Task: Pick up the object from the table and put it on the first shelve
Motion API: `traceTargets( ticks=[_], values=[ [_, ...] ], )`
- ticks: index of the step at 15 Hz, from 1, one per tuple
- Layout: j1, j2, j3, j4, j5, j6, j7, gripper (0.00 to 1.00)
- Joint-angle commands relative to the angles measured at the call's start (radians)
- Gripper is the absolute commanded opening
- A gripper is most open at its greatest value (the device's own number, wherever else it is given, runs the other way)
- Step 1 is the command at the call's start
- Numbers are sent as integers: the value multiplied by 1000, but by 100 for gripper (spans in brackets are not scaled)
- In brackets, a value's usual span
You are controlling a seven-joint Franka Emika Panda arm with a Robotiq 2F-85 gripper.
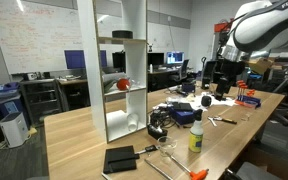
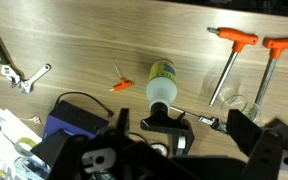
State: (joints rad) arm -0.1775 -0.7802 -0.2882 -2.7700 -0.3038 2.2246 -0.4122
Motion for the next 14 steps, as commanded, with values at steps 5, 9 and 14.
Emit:
traceTargets(
  ticks=[5, 9, 14],
  values=[
    [-4, 0, 5, 2, 5, -3, -3, 100],
    [-2, 2, 4, 4, 8, -5, -3, 100],
    [23, 41, 22, 52, 19, -22, -3, 100]
  ],
)
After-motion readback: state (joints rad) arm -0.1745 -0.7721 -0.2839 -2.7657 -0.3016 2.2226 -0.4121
